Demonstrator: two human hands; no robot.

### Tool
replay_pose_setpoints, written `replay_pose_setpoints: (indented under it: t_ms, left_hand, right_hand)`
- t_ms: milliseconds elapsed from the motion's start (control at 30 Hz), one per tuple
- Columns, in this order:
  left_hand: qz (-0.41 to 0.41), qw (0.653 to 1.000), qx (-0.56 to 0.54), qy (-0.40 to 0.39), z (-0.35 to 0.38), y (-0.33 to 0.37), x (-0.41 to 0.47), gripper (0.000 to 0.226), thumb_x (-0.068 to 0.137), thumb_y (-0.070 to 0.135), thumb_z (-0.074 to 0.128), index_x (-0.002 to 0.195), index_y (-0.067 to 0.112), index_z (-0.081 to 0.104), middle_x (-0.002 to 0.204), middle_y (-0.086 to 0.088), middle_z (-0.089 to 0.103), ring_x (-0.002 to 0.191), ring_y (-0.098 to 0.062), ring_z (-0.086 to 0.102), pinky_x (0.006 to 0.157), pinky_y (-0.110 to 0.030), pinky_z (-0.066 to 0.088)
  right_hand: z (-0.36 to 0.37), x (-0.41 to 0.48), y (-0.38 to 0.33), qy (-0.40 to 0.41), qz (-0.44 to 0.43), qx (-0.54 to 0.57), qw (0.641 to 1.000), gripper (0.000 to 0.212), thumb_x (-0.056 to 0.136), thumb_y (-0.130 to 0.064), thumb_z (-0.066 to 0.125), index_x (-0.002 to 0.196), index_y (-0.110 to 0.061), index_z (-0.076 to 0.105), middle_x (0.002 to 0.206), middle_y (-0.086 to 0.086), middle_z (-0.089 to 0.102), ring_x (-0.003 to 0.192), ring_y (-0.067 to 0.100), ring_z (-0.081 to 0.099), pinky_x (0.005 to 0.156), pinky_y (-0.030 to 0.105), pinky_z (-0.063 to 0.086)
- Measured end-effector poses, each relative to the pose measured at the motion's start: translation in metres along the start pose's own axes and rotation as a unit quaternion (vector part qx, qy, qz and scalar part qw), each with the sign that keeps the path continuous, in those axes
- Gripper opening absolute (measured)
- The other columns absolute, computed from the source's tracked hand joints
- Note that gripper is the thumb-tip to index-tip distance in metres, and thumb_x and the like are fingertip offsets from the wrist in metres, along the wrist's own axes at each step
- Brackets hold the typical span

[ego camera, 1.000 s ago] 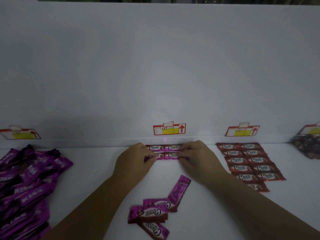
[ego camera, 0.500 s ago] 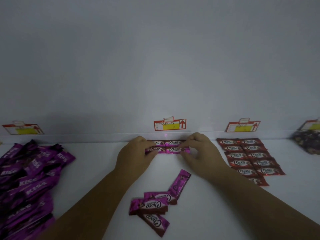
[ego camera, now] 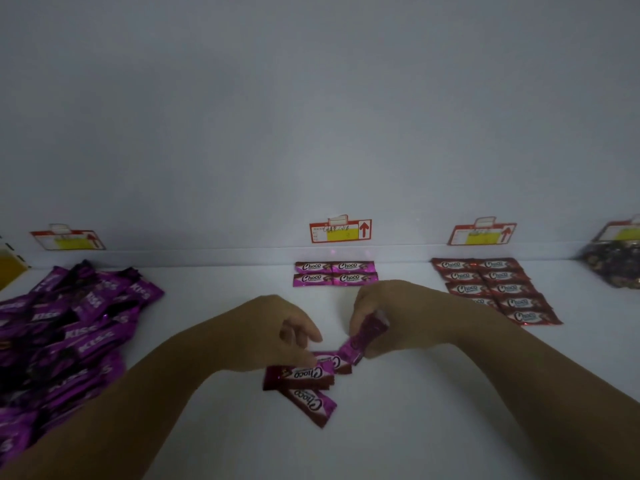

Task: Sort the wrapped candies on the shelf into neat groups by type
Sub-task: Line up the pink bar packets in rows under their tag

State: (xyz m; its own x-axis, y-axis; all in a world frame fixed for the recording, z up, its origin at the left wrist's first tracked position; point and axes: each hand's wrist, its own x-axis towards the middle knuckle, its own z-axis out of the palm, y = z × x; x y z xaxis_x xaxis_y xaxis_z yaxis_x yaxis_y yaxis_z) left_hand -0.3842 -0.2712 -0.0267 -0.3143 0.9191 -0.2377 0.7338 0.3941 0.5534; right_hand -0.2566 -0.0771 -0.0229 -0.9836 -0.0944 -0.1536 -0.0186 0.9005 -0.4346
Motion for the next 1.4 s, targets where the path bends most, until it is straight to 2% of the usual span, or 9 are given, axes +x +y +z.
replay_pose_setpoints:
  t_ms: [167,267,400,533,733,833,1000,1167,1400]
  left_hand:
    - [-0.02,0.998,0.052,-0.038,0.004,0.001,-0.017,0.051,0.073,0.049,0.071,0.12,0.034,0.057,0.091,0.026,0.046,0.087,-0.003,0.05,0.069,-0.012,0.042]
    - [-0.026,0.997,0.064,-0.022,0.007,0.002,-0.02,0.048,0.075,0.044,0.071,0.119,0.032,0.058,0.088,0.025,0.044,0.081,-0.002,0.049,0.062,-0.009,0.038]
    - [-0.034,0.998,0.055,-0.016,0.008,0.004,-0.021,0.045,0.076,0.04,0.071,0.119,0.03,0.06,0.081,0.026,0.047,0.074,0.001,0.051,0.052,-0.003,0.036]
    - [-0.033,0.999,0.028,-0.017,0.007,0.002,-0.023,0.038,0.072,0.04,0.076,0.107,0.032,0.063,0.079,0.023,0.053,0.068,0.001,0.051,0.05,-0.001,0.036]
    - [-0.024,0.997,-0.07,0.005,0.004,-0.001,-0.025,0.025,0.07,0.025,0.079,0.08,0.039,0.061,0.086,0.016,0.067,0.077,-0.003,0.066,0.067,-0.014,0.054]
    - [-0.004,0.992,-0.097,0.075,0.002,0.001,-0.024,0.03,0.071,0.019,0.079,0.081,0.042,0.062,0.087,0.018,0.067,0.082,0.002,0.065,0.066,-0.014,0.053]
    - [0.023,0.98,-0.093,0.177,0.002,0.004,-0.018,0.039,0.071,0.01,0.078,0.082,0.043,0.061,0.084,0.017,0.066,0.077,0.002,0.064,0.065,-0.009,0.05]
    - [0.008,0.973,-0.108,0.203,0.004,0.004,-0.006,0.036,0.076,0.01,0.074,0.087,0.041,0.062,0.083,0.018,0.066,0.076,-0.003,0.066,0.067,-0.01,0.05]
    - [-0.045,0.933,-0.28,0.223,-0.006,0.005,0.018,0.029,0.071,-0.006,0.072,0.088,0.016,0.062,0.069,0.004,0.072,0.061,-0.01,0.066,0.051,-0.017,0.047]
  right_hand:
    - [-0.005,0.0,0.0,-0.009,0.029,0.039,0.999,0.012,0.077,-0.033,0.072,0.089,-0.03,0.074,0.08,-0.017,0.066,0.074,-0.001,0.059,0.069,0.017,0.048]
    - [-0.01,-0.002,0.0,0.004,0.04,0.111,0.993,0.011,0.082,-0.022,0.068,0.082,-0.031,0.074,0.068,-0.024,0.067,0.065,-0.007,0.061,0.06,0.007,0.044]
    - [-0.013,-0.004,0.003,0.01,0.056,0.19,0.98,0.016,0.083,-0.013,0.067,0.081,-0.029,0.07,0.067,-0.018,0.068,0.061,-0.004,0.062,0.058,0.008,0.043]
    - [-0.014,-0.005,0.004,0.002,0.073,0.288,0.955,0.024,0.084,-0.003,0.063,0.096,-0.023,0.068,0.078,0.0,0.07,0.067,0.014,0.065,0.065,0.024,0.054]
    - [-0.018,-0.009,0.003,-0.012,0.063,0.412,0.909,0.034,0.083,0.011,0.056,0.105,-0.013,0.065,0.079,-0.001,0.069,0.068,0.016,0.067,0.061,0.025,0.055]
    - [-0.019,-0.009,0.003,-0.001,0.06,0.424,0.904,0.033,0.082,0.011,0.057,0.103,-0.013,0.065,0.086,0.01,0.068,0.071,0.021,0.066,0.062,0.028,0.056]
    - [-0.02,-0.007,0.006,0.045,0.062,0.408,0.91,0.021,0.081,0.007,0.062,0.095,-0.009,0.064,0.074,0.002,0.069,0.06,0.01,0.061,0.056,0.023,0.048]
    - [-0.02,-0.005,0.008,0.099,0.082,0.387,0.913,0.016,0.082,0.004,0.065,0.087,-0.01,0.07,0.073,-0.001,0.071,0.062,0.008,0.06,0.056,0.021,0.046]
    - [-0.02,-0.003,0.013,0.163,0.118,0.399,0.895,0.015,0.087,-0.005,0.062,0.084,-0.018,0.07,0.068,-0.007,0.069,0.058,0.009,0.061,0.053,0.02,0.049]
